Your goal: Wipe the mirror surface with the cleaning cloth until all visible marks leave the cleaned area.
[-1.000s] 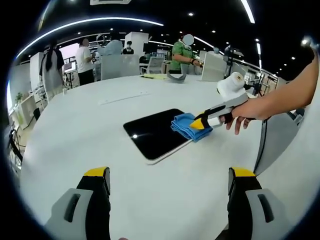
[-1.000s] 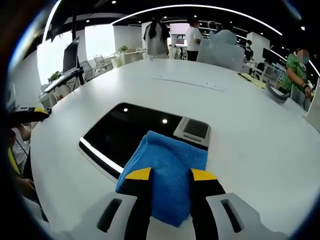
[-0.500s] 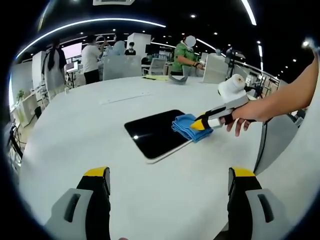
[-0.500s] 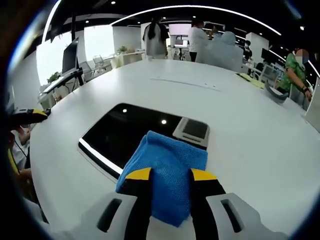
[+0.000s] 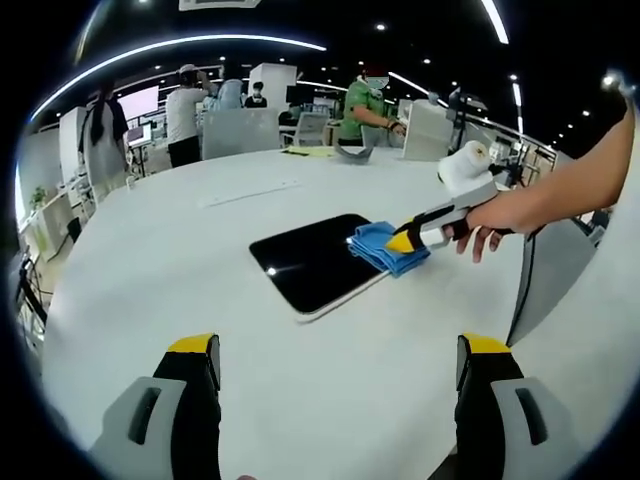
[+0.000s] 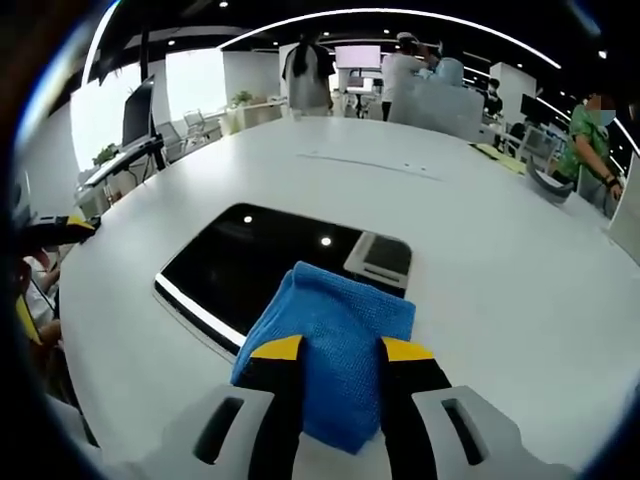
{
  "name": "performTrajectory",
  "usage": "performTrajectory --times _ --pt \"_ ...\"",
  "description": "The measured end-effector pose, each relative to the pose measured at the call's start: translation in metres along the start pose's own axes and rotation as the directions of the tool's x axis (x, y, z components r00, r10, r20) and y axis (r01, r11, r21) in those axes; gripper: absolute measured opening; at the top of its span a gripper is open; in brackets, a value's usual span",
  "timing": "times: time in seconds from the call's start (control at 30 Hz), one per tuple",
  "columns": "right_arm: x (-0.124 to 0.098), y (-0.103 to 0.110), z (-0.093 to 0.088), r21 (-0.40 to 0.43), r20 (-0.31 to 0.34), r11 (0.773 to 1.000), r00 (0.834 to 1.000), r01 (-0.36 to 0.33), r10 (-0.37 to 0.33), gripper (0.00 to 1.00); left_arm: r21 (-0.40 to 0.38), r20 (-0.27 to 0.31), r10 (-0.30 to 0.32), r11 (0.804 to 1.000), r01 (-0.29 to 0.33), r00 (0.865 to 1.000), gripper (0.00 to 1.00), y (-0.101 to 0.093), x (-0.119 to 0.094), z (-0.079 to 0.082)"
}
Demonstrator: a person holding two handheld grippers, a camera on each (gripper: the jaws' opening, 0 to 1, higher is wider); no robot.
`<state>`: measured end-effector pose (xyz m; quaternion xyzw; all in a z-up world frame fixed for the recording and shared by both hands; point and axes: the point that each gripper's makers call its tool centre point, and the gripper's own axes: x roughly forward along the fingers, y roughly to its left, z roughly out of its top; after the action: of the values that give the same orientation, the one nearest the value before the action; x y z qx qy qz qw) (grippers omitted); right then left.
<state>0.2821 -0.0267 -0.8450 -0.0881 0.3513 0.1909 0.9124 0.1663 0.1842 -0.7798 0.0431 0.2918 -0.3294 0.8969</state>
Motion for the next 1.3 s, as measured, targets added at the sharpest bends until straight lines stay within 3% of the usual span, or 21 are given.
performTrajectory --times 0.67,1.3 --pt "0.007 -0.008 0.006 -0.011 -0.008 1.0 1.0 -0.009 0.009 0.26 0.0 -0.004 -0.005 1.0 0.005 1.0 0.99 -0.007 0.003 -0.002" --pt "0.018 -0.015 0.016 -0.004 -0.026 1.0 1.0 -0.005 0.005 0.26 0.0 0.004 0.008 1.0 -0.008 1.0 0.99 0.0 -0.002 0.001"
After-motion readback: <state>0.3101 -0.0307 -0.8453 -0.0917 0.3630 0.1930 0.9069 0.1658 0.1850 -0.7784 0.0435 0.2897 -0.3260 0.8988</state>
